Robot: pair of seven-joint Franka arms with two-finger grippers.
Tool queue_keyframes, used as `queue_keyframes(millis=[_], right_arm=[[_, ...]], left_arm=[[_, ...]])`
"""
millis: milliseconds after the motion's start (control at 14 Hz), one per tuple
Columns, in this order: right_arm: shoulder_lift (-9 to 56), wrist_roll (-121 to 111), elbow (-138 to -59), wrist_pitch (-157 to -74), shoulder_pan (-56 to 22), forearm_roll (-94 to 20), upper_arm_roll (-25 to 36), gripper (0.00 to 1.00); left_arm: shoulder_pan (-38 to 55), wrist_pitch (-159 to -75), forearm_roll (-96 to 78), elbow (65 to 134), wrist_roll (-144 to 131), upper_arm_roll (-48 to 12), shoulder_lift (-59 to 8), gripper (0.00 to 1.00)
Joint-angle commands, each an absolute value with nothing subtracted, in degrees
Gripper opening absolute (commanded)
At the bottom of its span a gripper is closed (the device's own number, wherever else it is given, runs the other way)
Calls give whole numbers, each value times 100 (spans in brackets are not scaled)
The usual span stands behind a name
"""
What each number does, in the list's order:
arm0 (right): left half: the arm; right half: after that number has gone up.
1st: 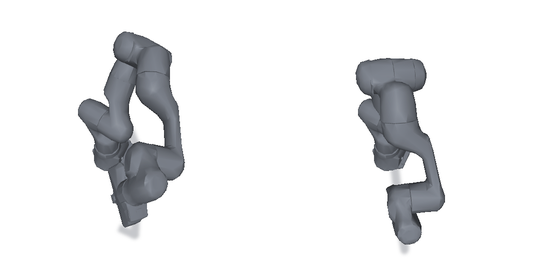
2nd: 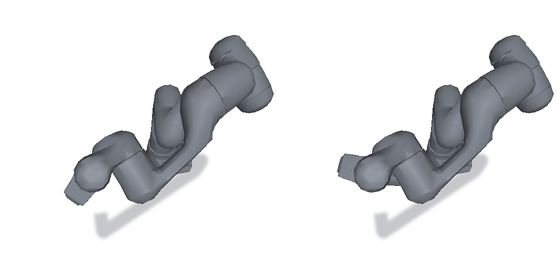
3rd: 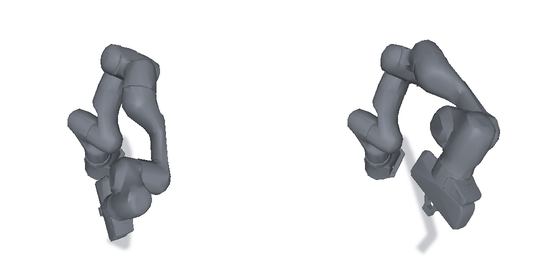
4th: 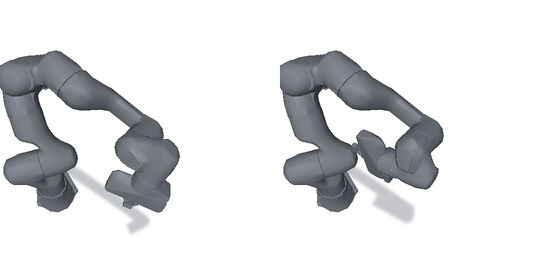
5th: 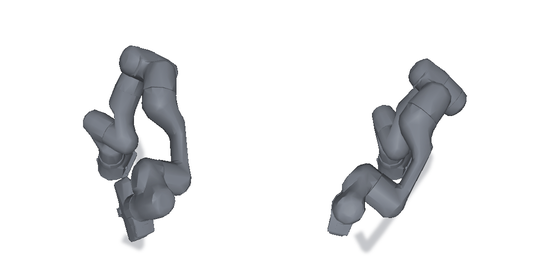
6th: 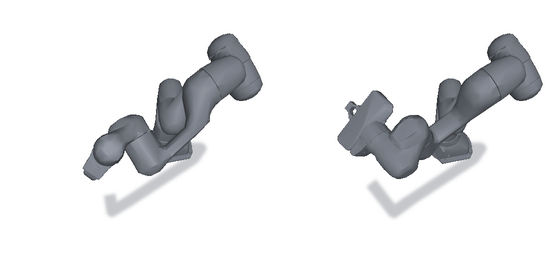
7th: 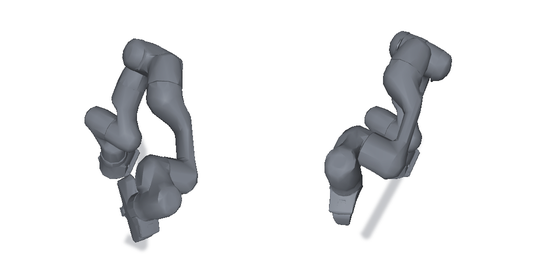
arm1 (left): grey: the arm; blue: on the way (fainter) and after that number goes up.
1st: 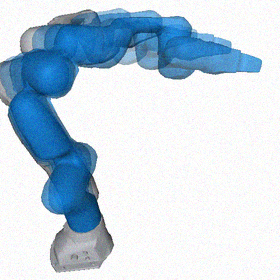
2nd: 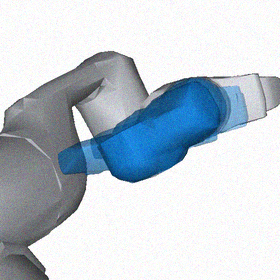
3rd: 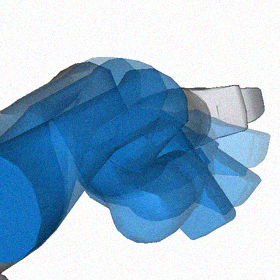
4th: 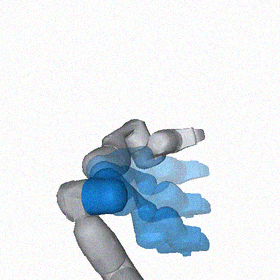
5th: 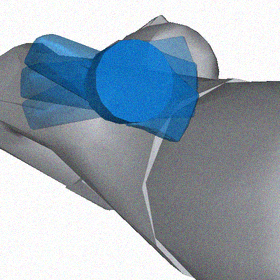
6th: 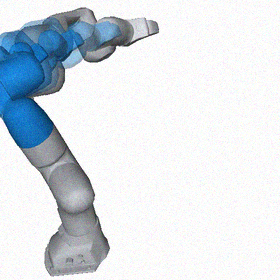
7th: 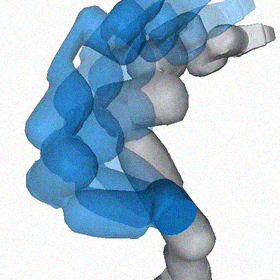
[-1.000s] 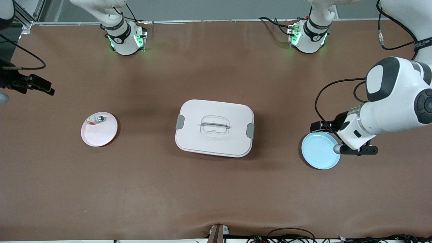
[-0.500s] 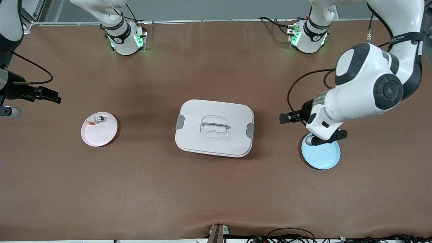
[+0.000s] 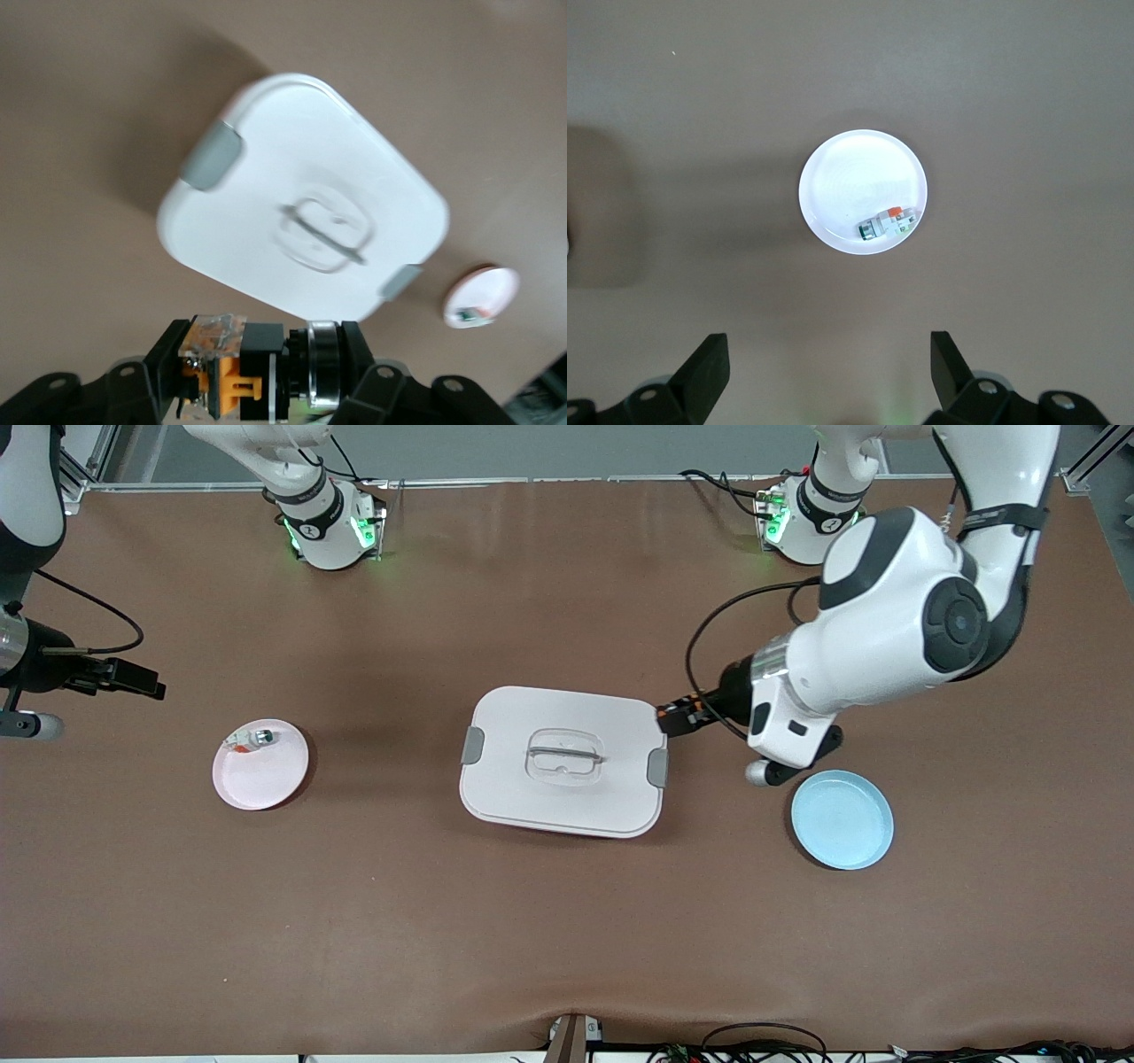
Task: Transfer orange switch to right arm and place
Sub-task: 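Carry the switch over the white box with the left gripper, then hold the switch out while the right gripper reaches toward it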
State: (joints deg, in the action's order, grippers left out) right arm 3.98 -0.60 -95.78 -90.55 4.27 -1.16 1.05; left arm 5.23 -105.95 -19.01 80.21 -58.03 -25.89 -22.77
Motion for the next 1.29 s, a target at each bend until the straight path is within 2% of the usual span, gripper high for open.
queue_keyframes(millis=[0,143,357,643,1000,1214], right_arm=[[413,-114,-9597,-9017,431,-769,35,100],[387,-114,-9624,-9052,361,-1255,18,100],[299,-114,-9904,-9446,281,-2282,26,100],[-332,-105,-11168,-10763,-96,-3521,18,100],[-904,-44,-11960,-11766,-587,-4551,18,100],[-1212,-35,-12479,-12574,-1097,-5061,18,100]], left_arm=[[851,-11159,-2039,7875,-6886,-2593,-2522,9],[1115,-11739,-2039,7779,-7748,-2593,-2715,7],[1502,-11856,-2030,7541,-8620,-2558,-2918,7],[1932,-12286,-2004,7444,-9665,-2514,-3041,7],[2425,-12762,-1995,7059,-10764,-2329,-3418,7],[2916,-12867,-2004,7049,-10881,-1944,-3489,7]])
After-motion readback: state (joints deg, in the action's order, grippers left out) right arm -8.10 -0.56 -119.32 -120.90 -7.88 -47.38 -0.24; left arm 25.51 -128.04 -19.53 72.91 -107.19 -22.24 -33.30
